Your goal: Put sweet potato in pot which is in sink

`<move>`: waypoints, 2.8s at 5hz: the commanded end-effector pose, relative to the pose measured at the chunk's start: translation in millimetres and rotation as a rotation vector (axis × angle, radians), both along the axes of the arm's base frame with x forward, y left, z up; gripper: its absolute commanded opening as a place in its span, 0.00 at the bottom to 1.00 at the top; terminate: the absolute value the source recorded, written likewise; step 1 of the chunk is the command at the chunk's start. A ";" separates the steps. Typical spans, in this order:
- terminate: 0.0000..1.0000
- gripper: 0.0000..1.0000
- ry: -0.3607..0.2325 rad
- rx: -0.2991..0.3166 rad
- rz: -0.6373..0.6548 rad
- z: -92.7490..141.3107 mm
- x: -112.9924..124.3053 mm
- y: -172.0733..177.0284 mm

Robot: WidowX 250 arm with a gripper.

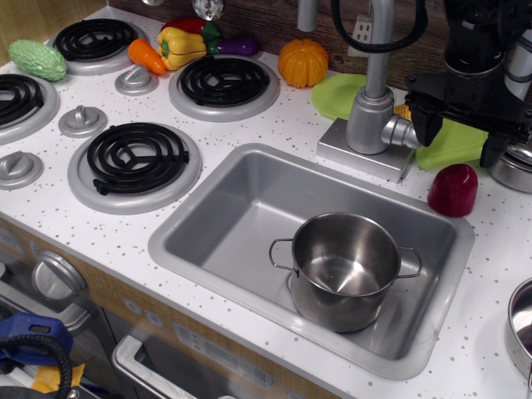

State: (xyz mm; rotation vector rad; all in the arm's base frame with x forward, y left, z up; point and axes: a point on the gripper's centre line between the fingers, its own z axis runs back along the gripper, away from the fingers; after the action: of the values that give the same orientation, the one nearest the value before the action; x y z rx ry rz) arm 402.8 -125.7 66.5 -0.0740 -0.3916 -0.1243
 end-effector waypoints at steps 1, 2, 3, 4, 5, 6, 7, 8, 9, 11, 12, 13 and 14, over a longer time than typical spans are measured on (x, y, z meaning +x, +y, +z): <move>0.00 1.00 0.000 0.000 0.000 0.0 0.0 0.0; 0.00 1.00 -0.010 -0.015 -0.009 -12.2 4.0 -6.0; 0.00 1.00 -0.033 -0.035 -0.009 -26.9 3.8 -9.8; 0.00 1.00 -0.053 -0.059 0.001 -41.6 -1.0 -15.0; 0.00 1.00 -0.057 -0.089 0.005 -50.4 -0.8 -14.3; 0.00 0.00 -0.053 -0.078 0.003 -45.5 1.4 -13.9; 0.00 0.00 -0.033 -0.014 0.006 -20.8 -1.9 -14.4; 0.00 0.00 0.013 0.060 0.030 8.2 -12.9 -13.5; 0.00 0.00 0.057 0.089 0.075 19.0 -32.9 -9.0; 0.00 0.00 0.077 0.098 0.110 5.0 -71.2 28.6; 0.00 1.00 0.065 0.118 0.059 -8.2 -84.0 54.8; 0.00 1.00 0.064 0.120 0.024 -16.5 -87.2 68.7; 0.00 1.00 0.023 0.107 0.001 -20.6 -86.5 75.0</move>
State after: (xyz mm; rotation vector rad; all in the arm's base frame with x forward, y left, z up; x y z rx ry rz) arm 310.5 -51.6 28.9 0.0356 -0.3041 -0.1497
